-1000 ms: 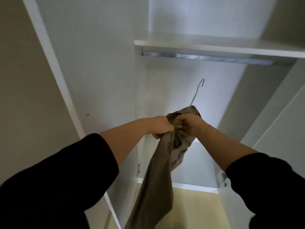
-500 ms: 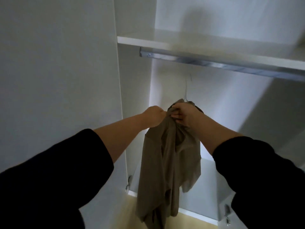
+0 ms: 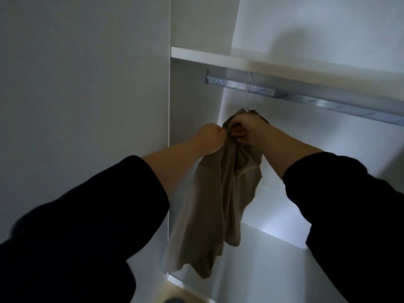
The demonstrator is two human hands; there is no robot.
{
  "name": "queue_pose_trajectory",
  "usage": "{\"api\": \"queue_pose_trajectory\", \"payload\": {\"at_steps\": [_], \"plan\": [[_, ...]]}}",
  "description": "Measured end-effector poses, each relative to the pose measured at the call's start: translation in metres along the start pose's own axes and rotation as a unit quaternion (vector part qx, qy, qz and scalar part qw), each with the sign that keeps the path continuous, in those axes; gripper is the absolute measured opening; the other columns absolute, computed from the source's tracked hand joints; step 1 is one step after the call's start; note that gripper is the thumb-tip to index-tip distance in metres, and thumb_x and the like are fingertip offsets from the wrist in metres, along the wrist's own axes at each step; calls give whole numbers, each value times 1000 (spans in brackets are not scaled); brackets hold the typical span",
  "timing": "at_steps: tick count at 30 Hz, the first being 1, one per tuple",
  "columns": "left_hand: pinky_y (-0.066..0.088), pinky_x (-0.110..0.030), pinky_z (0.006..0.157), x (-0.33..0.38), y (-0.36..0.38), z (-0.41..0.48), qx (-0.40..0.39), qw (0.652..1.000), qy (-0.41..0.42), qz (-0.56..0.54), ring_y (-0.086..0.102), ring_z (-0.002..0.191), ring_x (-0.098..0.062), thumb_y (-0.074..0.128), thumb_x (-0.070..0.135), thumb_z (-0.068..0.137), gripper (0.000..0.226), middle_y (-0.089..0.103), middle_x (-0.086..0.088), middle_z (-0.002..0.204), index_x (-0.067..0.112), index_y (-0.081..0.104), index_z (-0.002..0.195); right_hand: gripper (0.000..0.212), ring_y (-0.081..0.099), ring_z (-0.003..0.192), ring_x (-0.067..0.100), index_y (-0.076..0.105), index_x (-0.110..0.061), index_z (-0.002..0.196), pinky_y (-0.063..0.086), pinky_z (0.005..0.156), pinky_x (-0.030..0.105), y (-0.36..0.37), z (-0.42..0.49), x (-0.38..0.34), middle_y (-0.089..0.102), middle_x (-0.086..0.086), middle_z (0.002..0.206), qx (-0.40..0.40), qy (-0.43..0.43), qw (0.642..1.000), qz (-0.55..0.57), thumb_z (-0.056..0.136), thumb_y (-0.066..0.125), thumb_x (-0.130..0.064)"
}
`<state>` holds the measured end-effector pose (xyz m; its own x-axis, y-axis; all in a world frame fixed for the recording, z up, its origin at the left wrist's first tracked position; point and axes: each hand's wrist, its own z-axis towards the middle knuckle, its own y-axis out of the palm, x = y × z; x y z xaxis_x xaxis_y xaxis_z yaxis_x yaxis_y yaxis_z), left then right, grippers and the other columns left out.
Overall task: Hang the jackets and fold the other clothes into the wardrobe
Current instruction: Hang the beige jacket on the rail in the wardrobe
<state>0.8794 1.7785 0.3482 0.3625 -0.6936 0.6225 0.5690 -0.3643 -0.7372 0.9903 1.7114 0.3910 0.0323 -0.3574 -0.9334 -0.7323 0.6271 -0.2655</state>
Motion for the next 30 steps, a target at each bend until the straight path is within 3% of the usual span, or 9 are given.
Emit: {"api": "queue_pose_trajectory", "payload": {"at_steps": [3, 7, 12, 15, 19, 23, 25, 27, 30], "plan": [[32, -30, 71, -2, 5, 22, -1, 999, -15, -33, 58, 93, -40, 36, 15, 101, 41, 63, -31, 97, -15, 62, 88, 13, 63, 86, 20, 64, -7, 87, 47, 83, 35, -3, 22, -8, 68, 7, 89, -11, 8, 1000, -7, 89, 53, -13], [38, -36, 85, -5, 5, 49, -33, 995, -68, -61, 56, 103, -39, 31, 16, 103, 41, 61, -28, 110, -12, 60, 103, 19, 62, 85, 21, 62, -6, 97, 47, 89, 37, -2, 51, -15, 67, 9, 93, -32, 20, 999, -10, 94, 50, -20], [40, -38, 93, -15, 15, 55, -86, 990, -109, -27, 54, 113, -37, 31, 19, 103, 38, 58, -24, 120, -6, 56, 118, 21, 63, 87, 22, 59, -6, 101, 47, 77, 34, -12, 63, -4, 66, 11, 102, -73, 72, 995, -7, 96, 52, -25], [38, -39, 98, -21, 24, 50, -89, 989, -114, -9, 52, 118, -35, 23, 12, 104, 38, 53, -25, 129, -6, 47, 128, 19, 61, 101, 29, 59, -2, 103, 46, 90, 38, -22, 62, 4, 62, 18, 117, -67, 88, 994, 15, 96, 49, -16], [37, -40, 99, -21, 30, 46, -112, 985, -128, 21, 49, 121, -36, 22, 11, 104, 41, 50, -25, 133, -7, 38, 137, 34, 55, 119, 35, 52, 2, 126, 42, 96, 41, -33, 41, 15, 59, 22, 124, -65, 96, 993, 36, 96, 49, -12], [39, -35, 95, -11, 38, 31, -98, 979, -177, 25, 51, 119, -34, 33, 17, 103, 37, 53, -22, 130, -4, 50, 127, 28, 62, 99, 28, 57, -1, 119, 46, 93, 40, -50, 10, 28, 65, 17, 107, -72, 83, 994, 29, 94, 55, -13], [40, -37, 99, -5, 41, 23, -79, 981, -171, 53, 49, 122, -33, 36, 17, 102, 37, 49, -20, 134, -2, 44, 132, 25, 63, 91, 25, 59, -1, 114, 48, 91, 40, -58, -4, 37, 67, 16, 101, -47, 59, 997, 16, 92, 58, -13], [44, -41, 97, 3, 42, 8, -54, 985, -139, 90, 51, 119, -33, 40, 18, 99, 37, 50, -18, 133, 2, 42, 133, 23, 64, 86, 23, 60, -2, 112, 50, 86, 38, -67, -18, 49, 67, 16, 98, 1, 34, 999, -7, 93, 57, -14], [45, -43, 91, 21, 45, -23, -41, 970, -29, 237, 47, 120, -31, 36, 33, 100, 40, 44, -13, 136, 12, 39, 134, 22, 62, 80, 21, 61, 2, 109, 50, 70, 30, -80, -40, 69, 68, 18, 98, 69, -8, 997, -33, 94, 55, -13]]}}
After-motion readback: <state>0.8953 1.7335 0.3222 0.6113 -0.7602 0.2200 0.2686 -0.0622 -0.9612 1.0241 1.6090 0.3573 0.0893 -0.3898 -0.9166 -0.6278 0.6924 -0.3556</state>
